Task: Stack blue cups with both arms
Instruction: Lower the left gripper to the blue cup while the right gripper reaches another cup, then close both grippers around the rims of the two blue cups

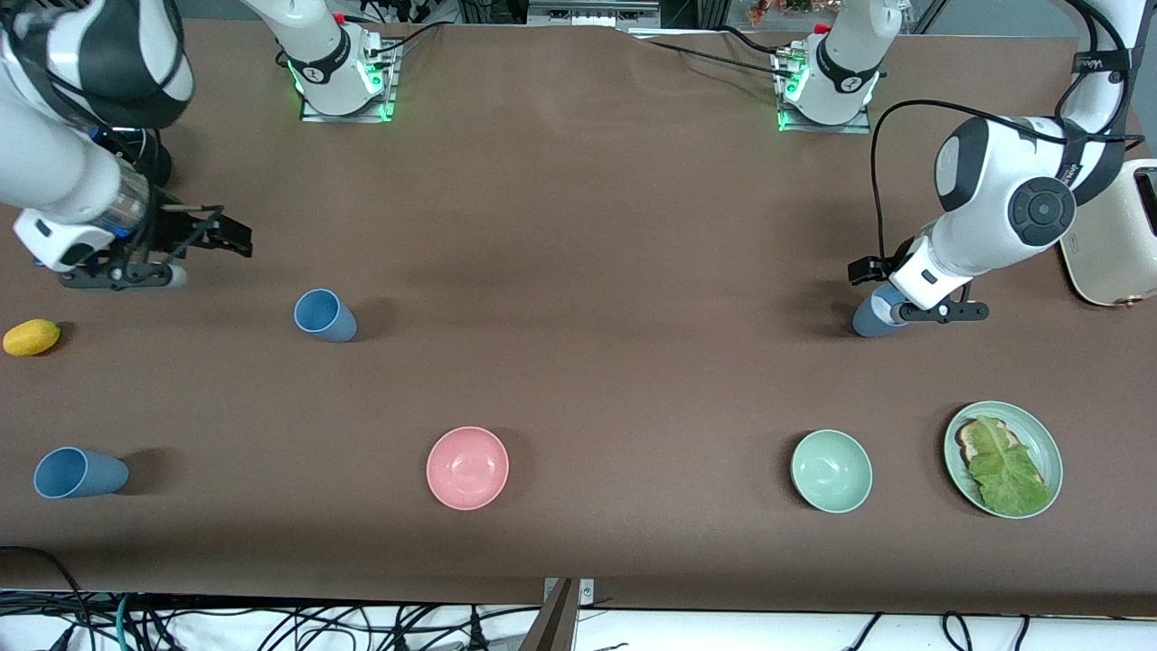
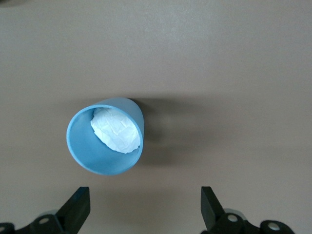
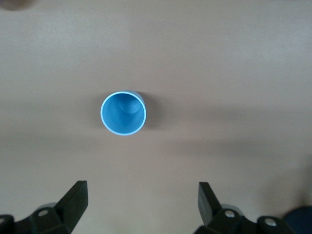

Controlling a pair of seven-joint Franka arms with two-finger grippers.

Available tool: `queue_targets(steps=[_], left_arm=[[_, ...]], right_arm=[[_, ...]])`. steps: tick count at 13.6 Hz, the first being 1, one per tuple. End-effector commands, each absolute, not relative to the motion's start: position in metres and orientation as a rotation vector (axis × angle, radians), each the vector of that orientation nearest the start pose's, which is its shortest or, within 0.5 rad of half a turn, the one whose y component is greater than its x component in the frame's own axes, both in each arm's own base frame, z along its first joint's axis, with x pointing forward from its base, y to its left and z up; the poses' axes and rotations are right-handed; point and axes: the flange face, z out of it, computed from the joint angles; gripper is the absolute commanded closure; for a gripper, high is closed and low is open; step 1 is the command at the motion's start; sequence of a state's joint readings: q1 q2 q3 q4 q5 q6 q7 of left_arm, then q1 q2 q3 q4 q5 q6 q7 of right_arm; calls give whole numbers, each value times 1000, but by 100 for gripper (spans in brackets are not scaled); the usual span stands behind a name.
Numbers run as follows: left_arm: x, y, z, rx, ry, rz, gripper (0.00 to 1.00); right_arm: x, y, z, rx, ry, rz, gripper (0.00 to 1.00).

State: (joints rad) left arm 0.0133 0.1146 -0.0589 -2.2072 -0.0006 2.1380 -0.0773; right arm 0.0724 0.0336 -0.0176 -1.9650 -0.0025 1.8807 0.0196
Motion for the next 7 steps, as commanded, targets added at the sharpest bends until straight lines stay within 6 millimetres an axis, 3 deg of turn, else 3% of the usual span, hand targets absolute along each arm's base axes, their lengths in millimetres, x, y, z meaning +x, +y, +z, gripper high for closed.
queue_targets(steps=[1, 7], left_arm=[[516, -25, 308, -3146, -84, 261, 0], [525, -28, 273, -3149, -109, 245, 3]], right_arm=[[548, 32, 403, -3132, -68, 176, 0], [549, 32, 316, -3136, -65, 154, 0]])
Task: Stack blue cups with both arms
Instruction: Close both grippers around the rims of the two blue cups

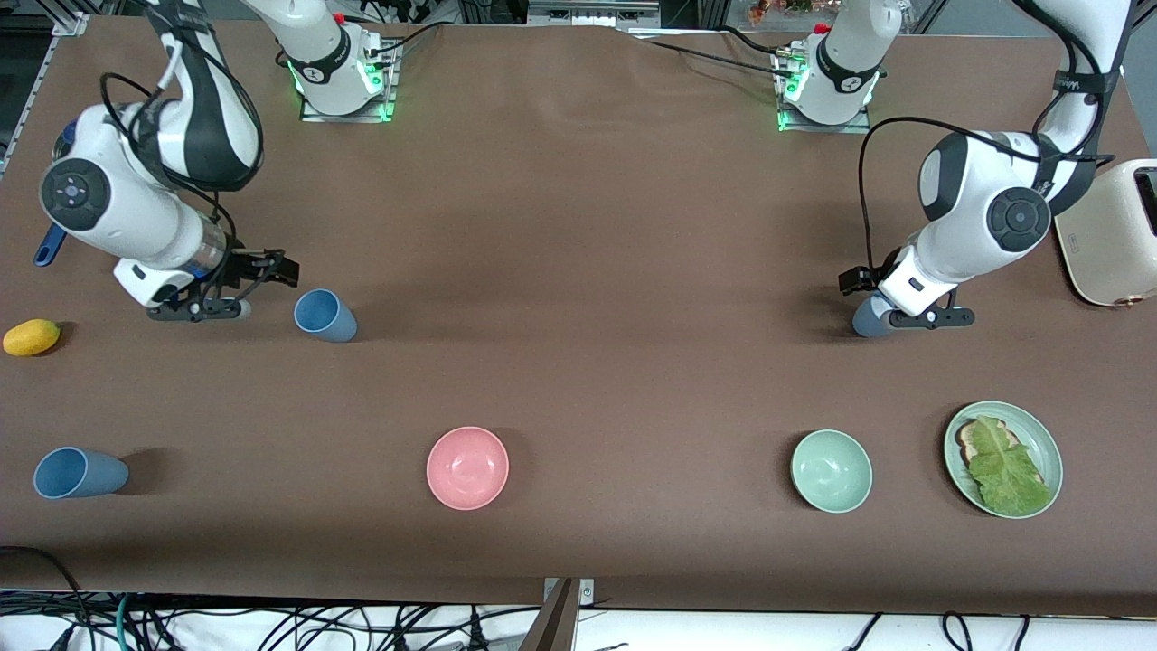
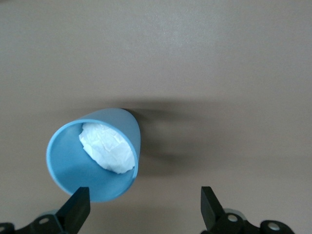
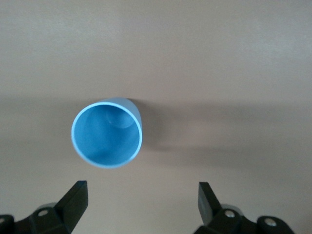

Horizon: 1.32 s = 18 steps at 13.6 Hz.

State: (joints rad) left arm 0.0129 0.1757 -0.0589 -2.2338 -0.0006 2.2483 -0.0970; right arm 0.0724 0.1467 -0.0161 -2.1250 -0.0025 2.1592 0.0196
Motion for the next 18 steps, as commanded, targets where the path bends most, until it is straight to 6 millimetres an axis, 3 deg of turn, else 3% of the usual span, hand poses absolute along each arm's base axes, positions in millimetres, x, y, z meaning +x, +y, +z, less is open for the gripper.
queue_targets(steps=[1, 3, 8, 11, 13, 16, 18], left_arm=[[526, -28, 270, -3148, -109, 254, 7], [526, -28, 265, -3146, -105, 266, 12], [528, -28, 256, -3138, -95, 287, 61], [530, -26, 253, -3139, -79, 291, 83], [533, -23, 254, -3141, -84, 286, 98], [538, -20, 253, -3140, -89, 289, 100], [544, -21, 257, -3140, -92, 291, 100]], right_arm=[[549, 31, 309, -3136, -65, 147, 0], [548, 31, 293, -3136, -63, 152, 0], [551, 29, 262, -3138, -57, 140, 0], [551, 29, 250, -3139, -50, 144, 1], [551, 29, 245, -3139, -41, 149, 14], [551, 30, 243, -3134, -22, 157, 46], [551, 30, 245, -3130, -15, 157, 59]])
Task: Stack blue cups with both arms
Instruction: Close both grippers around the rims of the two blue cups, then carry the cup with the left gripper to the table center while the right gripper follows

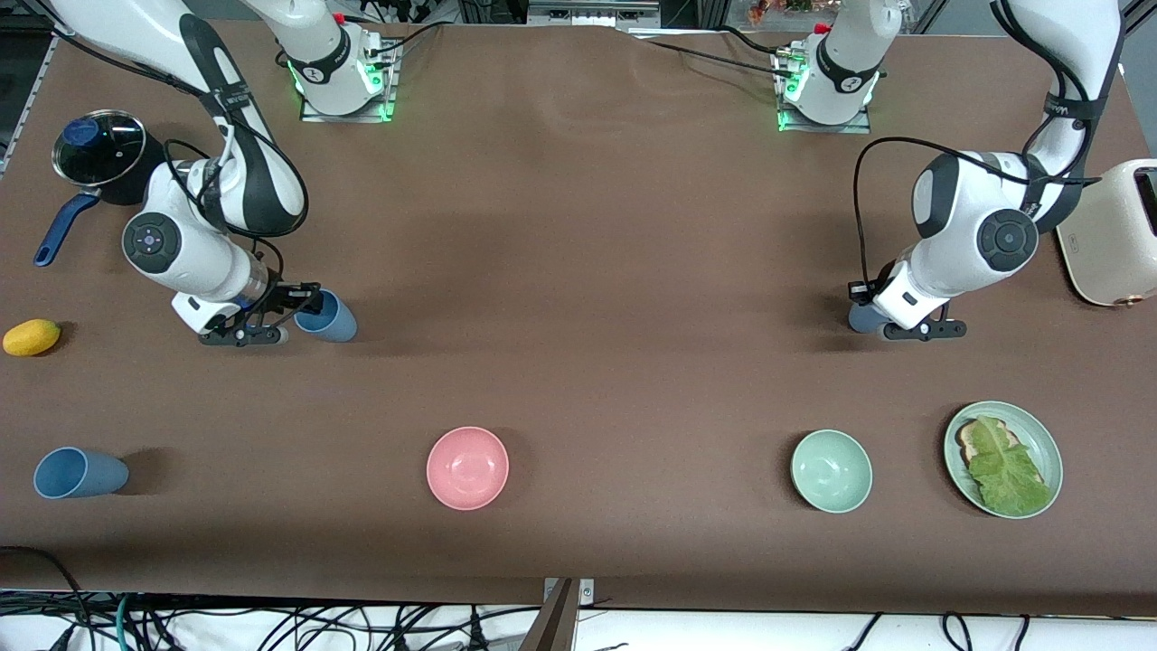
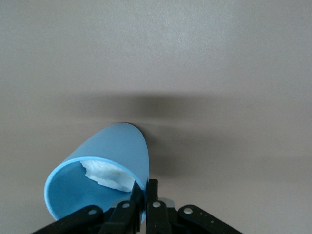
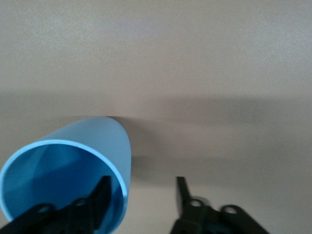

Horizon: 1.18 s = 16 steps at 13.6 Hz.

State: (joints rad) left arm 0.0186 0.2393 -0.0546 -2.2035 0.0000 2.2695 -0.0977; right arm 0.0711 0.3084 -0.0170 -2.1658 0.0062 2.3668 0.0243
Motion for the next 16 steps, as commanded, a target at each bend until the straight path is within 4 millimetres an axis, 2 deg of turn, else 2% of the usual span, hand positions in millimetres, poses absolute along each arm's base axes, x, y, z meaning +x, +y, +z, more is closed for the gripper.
queue_targets(steps=[1, 3, 5, 7, 9, 10, 12, 14, 15, 16], left_arm=[[545, -21, 258, -3139, -94, 294, 100], [553, -22, 278, -3134, -102, 324, 100], [564, -42, 308, -3117, -144, 396, 100], [564, -107, 323, -3106, -309, 375, 100], [561, -179, 339, -3102, -449, 335, 100], [561, -212, 340, -3104, -507, 321, 100], [557, -281, 330, -3112, -630, 267, 100], [553, -338, 308, -3118, -759, 232, 100], [543, -367, 299, -3112, -765, 225, 100], [538, -386, 294, -3107, -752, 210, 100]], right_arm=[[551, 31, 244, -3129, -17, 159, 65], [550, 31, 244, -3128, -11, 164, 74], [550, 31, 244, -3126, -7, 164, 81], [550, 31, 244, -3104, 32, 167, 88], [550, 31, 245, -3101, 36, 167, 92], [550, 31, 245, -3101, 36, 169, 94], [550, 32, 247, -3101, 31, 167, 100], [551, 32, 249, -3101, 24, 162, 100], [551, 32, 250, -3101, 21, 166, 100], [551, 33, 252, -3100, 21, 185, 100]])
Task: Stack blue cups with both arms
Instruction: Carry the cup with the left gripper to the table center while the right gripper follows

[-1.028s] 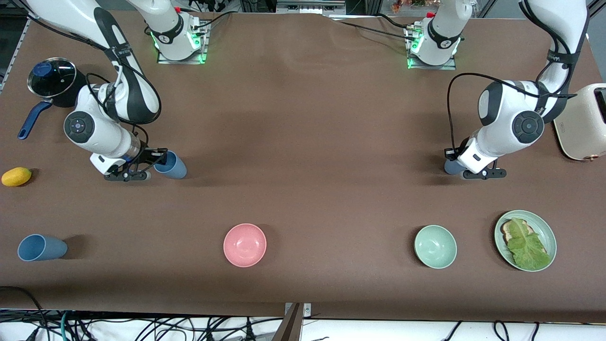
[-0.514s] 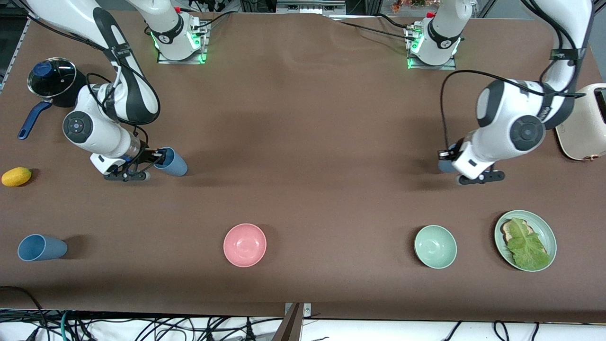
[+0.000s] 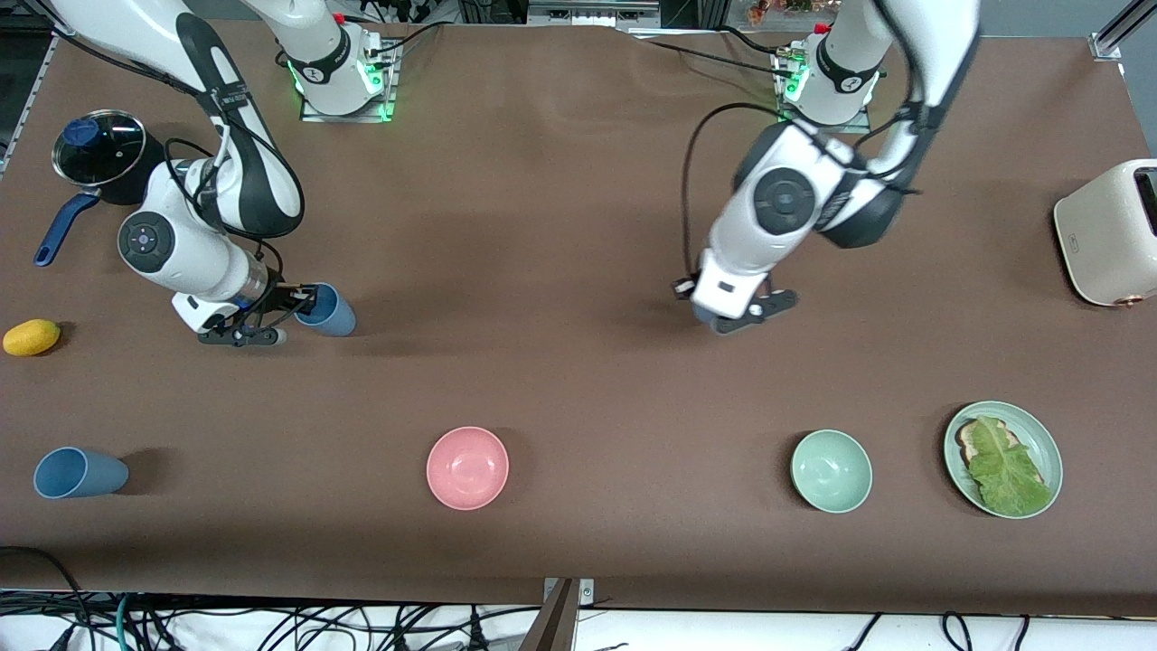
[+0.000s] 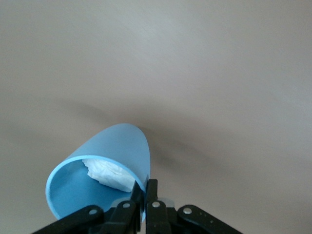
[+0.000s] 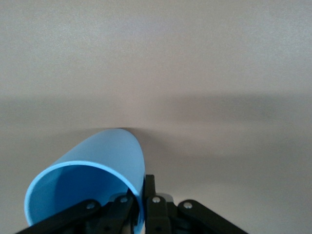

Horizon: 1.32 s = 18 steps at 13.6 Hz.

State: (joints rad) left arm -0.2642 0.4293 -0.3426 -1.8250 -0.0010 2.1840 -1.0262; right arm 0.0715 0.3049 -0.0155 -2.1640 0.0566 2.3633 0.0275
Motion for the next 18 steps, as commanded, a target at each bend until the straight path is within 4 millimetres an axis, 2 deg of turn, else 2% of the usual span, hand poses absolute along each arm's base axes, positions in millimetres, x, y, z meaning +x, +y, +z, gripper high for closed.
queue_targets(steps=[1, 3, 4, 7, 10, 12, 15, 16, 17, 18], left_arm=[[543, -404, 296, -3117, -782, 188, 100], [548, -436, 296, -3130, -835, 175, 100], [547, -443, 290, -3127, -809, 160, 100], [546, -444, 283, -3118, -783, 147, 100], [546, -444, 275, -3111, -777, 157, 100], [539, -450, 266, -3105, -726, 147, 100], [542, -447, 257, -3098, -677, 129, 100], [546, -445, 261, -3110, -656, 121, 92], [552, -444, 268, -3127, -645, 106, 71], [555, -443, 269, -3128, -641, 97, 32]], right_arm=[[554, 34, 256, -3099, 20, 188, 100], [563, 34, 270, -3098, 7, 181, 100], [569, 34, 280, -3096, 3, 183, 100], [594, 39, 322, -3092, 0, 207, 100], [614, 65, 364, -3092, -13, 186, 100], [621, 91, 379, -3097, 24, 178, 100], [633, 129, 396, -3104, 95, 198, 100], [636, 144, 398, -3106, 125, 207, 100], [637, 159, 402, -3108, 150, 204, 100], [638, 172, 403, -3110, 183, 205, 100]])
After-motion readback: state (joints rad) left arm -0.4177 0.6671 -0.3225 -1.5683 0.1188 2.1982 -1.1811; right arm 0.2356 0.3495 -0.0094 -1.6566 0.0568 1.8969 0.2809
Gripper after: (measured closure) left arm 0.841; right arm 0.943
